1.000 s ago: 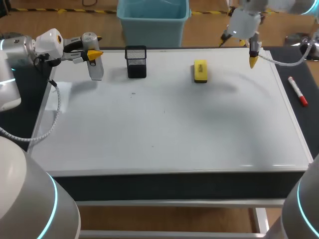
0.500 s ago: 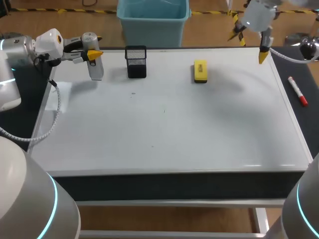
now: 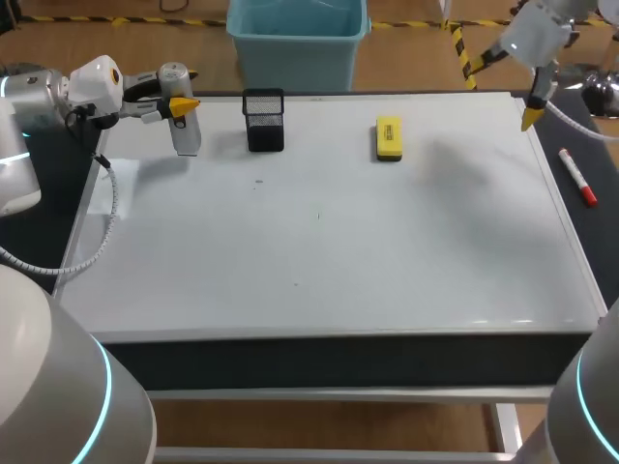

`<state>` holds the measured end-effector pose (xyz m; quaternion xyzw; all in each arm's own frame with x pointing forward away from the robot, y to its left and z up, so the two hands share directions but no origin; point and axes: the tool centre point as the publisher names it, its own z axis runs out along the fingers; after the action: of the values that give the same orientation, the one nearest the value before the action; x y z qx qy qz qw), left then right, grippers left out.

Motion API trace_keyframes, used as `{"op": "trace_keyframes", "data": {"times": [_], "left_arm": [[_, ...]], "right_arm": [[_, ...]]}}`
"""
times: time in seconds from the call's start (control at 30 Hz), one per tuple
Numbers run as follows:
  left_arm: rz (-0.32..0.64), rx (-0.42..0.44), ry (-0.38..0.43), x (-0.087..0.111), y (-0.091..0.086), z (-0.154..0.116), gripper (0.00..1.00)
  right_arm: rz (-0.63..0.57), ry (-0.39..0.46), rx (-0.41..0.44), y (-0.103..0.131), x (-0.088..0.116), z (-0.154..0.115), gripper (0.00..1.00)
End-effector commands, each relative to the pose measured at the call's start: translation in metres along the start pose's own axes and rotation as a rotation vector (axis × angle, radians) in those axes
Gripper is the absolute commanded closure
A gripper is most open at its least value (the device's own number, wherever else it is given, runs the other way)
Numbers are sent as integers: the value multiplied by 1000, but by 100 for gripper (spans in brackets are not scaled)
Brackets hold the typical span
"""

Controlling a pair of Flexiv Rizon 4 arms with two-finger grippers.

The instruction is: Pick up the inspection probe, press it on each red-marked spot on the whiteboard one by one, put down the probe, pick up the eraser, and wipe off all the red marks.

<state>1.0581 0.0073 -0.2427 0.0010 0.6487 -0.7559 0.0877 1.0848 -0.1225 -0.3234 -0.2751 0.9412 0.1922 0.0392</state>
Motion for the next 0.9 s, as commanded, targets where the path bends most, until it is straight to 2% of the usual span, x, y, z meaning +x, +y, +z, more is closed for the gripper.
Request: {"op": "trace_keyframes", "data": {"times": [0.03,0.9], "left_arm": [[0,3,4,-2,0,0,100],[14,-10,0,-3,-4,1,100]], "right_arm": [[-3,-2,5,2,2,-1,0],[-3,-2,5,2,2,-1,0]]}}
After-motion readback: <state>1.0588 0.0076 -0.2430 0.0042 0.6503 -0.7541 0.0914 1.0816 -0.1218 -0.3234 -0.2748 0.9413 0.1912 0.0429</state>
